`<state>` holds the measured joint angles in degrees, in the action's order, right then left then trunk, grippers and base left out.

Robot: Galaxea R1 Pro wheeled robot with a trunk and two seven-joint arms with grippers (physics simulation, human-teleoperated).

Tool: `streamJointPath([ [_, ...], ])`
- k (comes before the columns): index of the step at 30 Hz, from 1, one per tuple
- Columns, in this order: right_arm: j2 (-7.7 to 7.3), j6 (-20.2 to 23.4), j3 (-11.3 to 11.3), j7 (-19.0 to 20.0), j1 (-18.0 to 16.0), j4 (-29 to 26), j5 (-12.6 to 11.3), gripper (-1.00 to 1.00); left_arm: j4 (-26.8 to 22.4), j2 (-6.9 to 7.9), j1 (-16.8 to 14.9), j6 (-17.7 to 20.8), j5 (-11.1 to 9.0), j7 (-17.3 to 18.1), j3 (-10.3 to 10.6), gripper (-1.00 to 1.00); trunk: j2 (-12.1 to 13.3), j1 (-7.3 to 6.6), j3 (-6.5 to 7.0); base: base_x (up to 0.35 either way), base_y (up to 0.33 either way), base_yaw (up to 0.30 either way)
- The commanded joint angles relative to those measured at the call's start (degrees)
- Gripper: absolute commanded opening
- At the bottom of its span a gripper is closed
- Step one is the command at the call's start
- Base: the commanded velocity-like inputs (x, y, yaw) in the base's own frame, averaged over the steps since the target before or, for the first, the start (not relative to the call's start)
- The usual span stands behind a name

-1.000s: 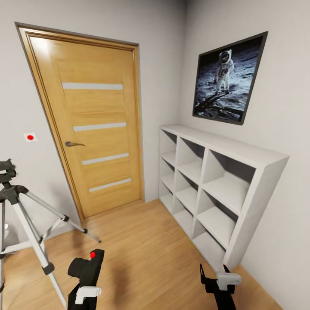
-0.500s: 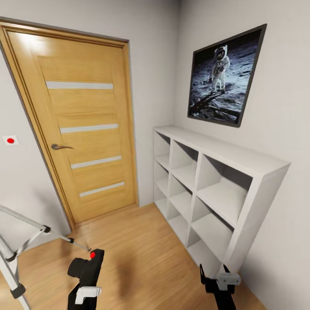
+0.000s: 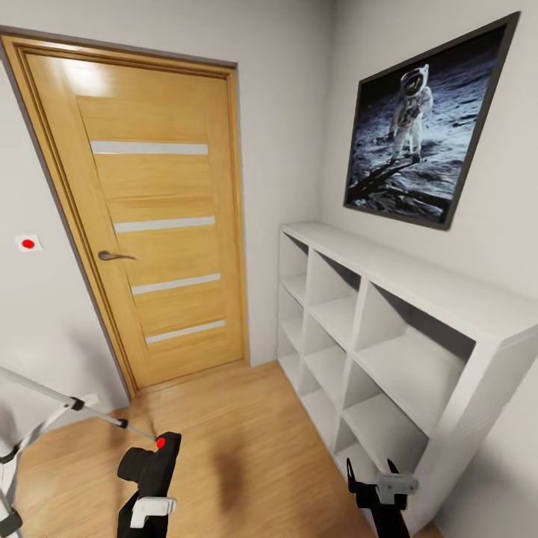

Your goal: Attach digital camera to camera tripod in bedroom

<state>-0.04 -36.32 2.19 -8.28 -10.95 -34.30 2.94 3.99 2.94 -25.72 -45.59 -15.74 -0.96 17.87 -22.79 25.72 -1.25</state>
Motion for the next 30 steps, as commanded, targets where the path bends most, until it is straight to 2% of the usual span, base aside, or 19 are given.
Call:
streamJointPath([
  [1,-0.03,-0.1,0.2,-0.5,0.0,0.0,0.3,1.0,0.2,-0.04,-0.1,-0.3,-0.3,-0.1,0.5,-1.0,-0.1,0.07,-0.13,0.313,-0.125,0.285],
  [17,0.04,-0.1,0.2,-0.6,0.0,0.0,0.3,1.0,0.2,-0.04,-0.1,-0.3,-0.3,-0.1,0.5,-1.0,-0.1,0.07,-0.13,0.339,-0.028,0.287],
  [30,0.04,-0.1,0.2,-0.5,0.0,0.0,0.3,1.0,0.2,-0.04,-0.1,-0.3,-0.3,-0.1,0.5,-1.0,-0.1,0.07,-0.13,0.328,-0.149,0.287],
])
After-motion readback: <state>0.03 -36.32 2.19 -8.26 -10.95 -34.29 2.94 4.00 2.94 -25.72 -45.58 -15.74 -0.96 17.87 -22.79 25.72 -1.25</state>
